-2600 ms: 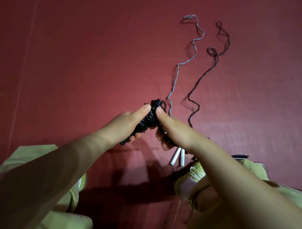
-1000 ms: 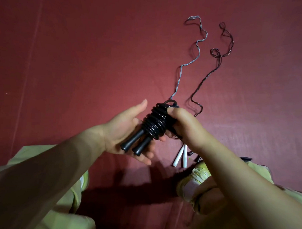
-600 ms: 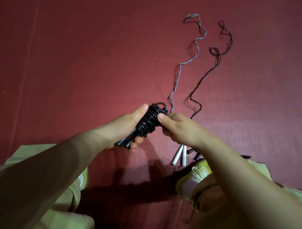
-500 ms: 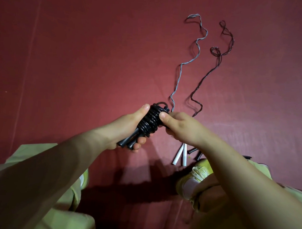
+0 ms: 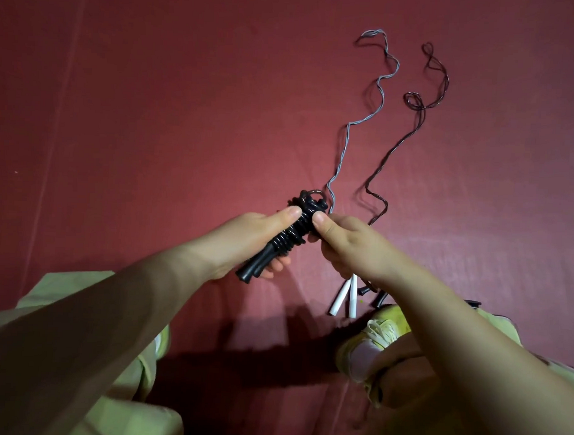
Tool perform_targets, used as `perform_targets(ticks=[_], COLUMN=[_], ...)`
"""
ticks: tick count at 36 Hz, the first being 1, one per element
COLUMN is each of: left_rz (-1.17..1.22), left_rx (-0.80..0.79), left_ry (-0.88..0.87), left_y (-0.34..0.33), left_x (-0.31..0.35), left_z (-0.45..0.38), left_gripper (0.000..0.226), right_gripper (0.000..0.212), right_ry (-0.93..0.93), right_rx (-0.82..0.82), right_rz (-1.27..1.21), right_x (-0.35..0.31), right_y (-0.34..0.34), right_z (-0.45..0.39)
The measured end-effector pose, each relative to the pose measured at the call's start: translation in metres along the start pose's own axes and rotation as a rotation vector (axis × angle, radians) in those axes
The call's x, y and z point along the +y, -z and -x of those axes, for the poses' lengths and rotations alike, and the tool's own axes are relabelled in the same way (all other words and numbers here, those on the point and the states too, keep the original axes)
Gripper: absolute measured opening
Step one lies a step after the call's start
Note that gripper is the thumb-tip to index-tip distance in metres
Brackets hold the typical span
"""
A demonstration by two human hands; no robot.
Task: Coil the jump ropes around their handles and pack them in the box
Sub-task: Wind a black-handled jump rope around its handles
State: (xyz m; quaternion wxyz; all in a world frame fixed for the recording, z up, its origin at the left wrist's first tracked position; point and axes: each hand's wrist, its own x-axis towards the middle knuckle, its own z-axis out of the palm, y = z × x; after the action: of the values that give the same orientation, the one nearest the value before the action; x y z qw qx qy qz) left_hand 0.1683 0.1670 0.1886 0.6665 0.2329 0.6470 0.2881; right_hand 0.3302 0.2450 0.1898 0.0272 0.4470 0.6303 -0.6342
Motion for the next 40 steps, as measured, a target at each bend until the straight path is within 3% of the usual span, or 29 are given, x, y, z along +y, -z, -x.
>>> perform_targets(ticks=[7, 12, 16, 18, 25, 33, 40], left_rz=[0.120, 0.205, 0.221, 0.227, 0.237, 0.243, 0.169], left_rx=[0.001, -0.076, -0.147, -0.180, -0.153, 0.012, 0.067], left_ry=[-0.009, -0.004, -0.028, -0.039, -0.149, -0.139, -0.105], left_y=[-0.002, -0.001, 0.001, 0.002, 0.004, 0.008, 0.007], left_x=[-0.001, 0.004, 0.005, 0.005, 0.008, 0.005, -0.003], left_z=[0.002, 0.007, 0.009, 0.010, 0.007, 0.000, -0.007], left_gripper=[0.038, 0.051, 0.025, 0.026, 0.037, 0.016, 0.020], right_gripper=[0.045, 0.040, 0.031, 0.030, 0.067, 0.030, 0.032], right_ry=[-0.003, 0.003, -0.023, -0.041, -0.127, -0.112, 0.012], right_rx=[-0.031, -0.036, -0.107, -0.137, -0.230, -0.035, 0.143], right_rz=[0.015, 0.024, -0.061, -0.098, -0.270, -0.195, -0.190], right_x=[-0.005, -0.010, -0.009, -0.009, -0.015, -0.017, -0.012], right_y=[-0.001, 0.000, 0.002, 0.003, 0.014, 0.022, 0.017], right_z=[0.004, 0.007, 0.010, 0.012, 0.014, 0.014, 0.007])
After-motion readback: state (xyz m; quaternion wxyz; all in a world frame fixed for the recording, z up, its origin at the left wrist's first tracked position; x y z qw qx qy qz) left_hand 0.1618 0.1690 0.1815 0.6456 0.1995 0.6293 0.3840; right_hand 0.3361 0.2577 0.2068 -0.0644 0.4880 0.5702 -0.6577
